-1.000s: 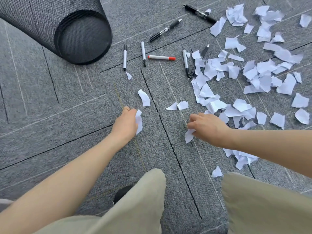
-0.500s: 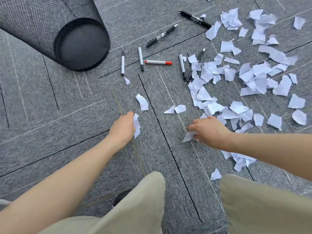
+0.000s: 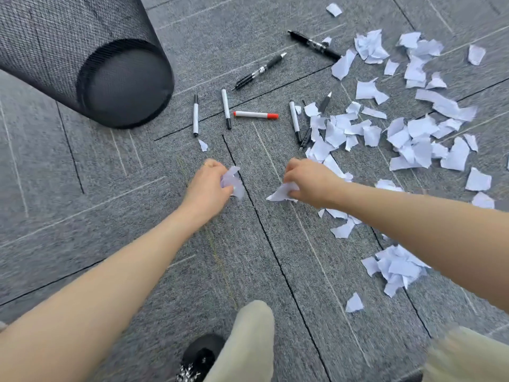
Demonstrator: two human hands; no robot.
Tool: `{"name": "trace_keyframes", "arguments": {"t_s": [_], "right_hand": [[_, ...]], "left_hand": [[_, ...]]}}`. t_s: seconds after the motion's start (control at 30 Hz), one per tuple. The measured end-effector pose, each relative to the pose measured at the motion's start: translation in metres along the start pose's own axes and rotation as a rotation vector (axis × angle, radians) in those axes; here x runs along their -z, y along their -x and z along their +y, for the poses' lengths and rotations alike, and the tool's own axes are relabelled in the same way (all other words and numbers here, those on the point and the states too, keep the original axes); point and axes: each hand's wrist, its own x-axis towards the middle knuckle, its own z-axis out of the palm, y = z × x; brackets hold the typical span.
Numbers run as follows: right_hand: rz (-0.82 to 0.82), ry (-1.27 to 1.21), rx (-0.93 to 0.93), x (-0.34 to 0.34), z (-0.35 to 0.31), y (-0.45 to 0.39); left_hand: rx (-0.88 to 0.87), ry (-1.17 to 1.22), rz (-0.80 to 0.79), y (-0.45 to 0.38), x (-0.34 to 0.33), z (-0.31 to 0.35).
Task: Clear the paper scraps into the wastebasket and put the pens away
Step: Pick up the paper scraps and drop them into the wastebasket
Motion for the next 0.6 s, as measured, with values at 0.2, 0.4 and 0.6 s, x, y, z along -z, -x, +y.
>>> {"name": "trace_keyframes", "arguments": {"t_s": [0.2, 0.4, 0.6], "right_hand": [[0.103, -0.068, -0.084, -0.016, -0.004, 0.008], [0.180, -0.093, -0.145, -0.027, -0.004, 0.011], [0.201, -0.034, -0.162, -0.033, 0.002, 0.015]], "left_hand": [[-0.210, -0.212, 0.040, -0.008, -0.015, 0.005], [-0.132, -0.202, 0.008, -0.006, -0.017, 0.007], [0.054, -0.041, -0.168, -0.022, -0.001, -0.002]]}}
